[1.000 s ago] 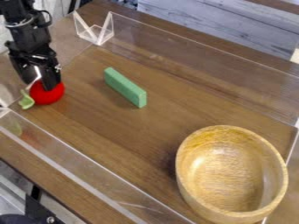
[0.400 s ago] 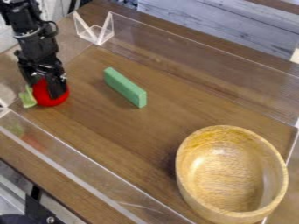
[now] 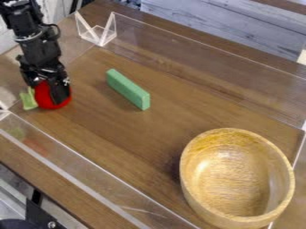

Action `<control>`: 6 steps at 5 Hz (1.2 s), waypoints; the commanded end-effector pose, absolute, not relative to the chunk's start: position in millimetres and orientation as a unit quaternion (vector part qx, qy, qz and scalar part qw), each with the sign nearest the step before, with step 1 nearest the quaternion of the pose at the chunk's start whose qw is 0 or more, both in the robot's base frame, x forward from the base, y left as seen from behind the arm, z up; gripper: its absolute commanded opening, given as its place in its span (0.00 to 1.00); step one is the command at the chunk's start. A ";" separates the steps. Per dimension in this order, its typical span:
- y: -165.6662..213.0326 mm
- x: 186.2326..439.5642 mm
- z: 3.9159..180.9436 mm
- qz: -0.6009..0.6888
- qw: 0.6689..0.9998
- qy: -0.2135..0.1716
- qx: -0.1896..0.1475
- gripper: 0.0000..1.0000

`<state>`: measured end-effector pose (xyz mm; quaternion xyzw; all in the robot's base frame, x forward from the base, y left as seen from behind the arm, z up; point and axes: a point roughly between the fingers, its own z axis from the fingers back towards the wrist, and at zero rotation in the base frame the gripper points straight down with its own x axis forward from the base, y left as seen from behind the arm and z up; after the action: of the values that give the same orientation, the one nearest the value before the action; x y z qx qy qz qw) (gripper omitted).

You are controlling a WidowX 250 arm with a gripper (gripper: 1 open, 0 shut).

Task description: Move the red object to the right side of the table

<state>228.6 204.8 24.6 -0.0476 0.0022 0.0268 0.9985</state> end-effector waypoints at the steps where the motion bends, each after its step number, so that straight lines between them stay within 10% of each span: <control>1: 207.7 228.9 43.9 0.051 0.998 -0.014 -0.038 1.00; 2: 202.7 231.1 45.3 0.048 0.998 -0.013 -0.039 0.00; 6: 93.3 256.0 151.7 0.049 0.995 -0.059 -0.062 0.00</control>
<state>255.0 92.3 139.4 -0.0690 -0.0386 0.0482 0.9957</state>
